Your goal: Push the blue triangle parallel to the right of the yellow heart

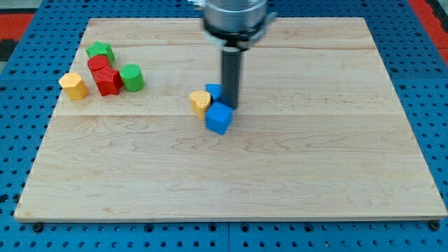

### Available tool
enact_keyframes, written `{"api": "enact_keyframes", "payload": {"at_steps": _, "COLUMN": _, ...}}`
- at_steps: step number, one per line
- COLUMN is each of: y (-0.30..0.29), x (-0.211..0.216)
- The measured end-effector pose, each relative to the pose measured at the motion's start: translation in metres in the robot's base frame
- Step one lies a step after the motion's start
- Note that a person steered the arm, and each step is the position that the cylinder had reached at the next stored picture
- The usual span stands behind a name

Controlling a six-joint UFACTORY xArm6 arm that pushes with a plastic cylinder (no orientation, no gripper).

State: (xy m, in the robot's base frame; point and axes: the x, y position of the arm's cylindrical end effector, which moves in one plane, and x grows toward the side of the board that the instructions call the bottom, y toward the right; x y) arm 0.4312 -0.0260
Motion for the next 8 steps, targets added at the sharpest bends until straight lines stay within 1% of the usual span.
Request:
{"api": "enact_keyframes", "payload": {"at_steps": 1, "y": -0.052, "x": 0.002}}
{"api": "enact_keyframes", "payload": {"at_steps": 2, "y": -0.118, "x": 0.002}}
{"api": "enact_keyframes", "payload": {"at_steps": 3, "y": -0.166, "x": 0.003}}
{"api": "enact_keyframes", "payload": {"at_steps": 4, "y": -0.058, "x": 0.005}}
{"api": "enact_keyframes", "payload": {"at_steps": 5, "y": 0.015, "x": 0.013}}
{"api": "enact_keyframes", "payload": {"at_steps": 6, "y": 0.055, "x": -0.006}}
{"api": "enact_keyframes", "payload": {"at_steps": 7, "y": 0.005, "x": -0.025}}
{"api": "enact_keyframes", "payload": {"at_steps": 8, "y": -0.079, "x": -0.016}}
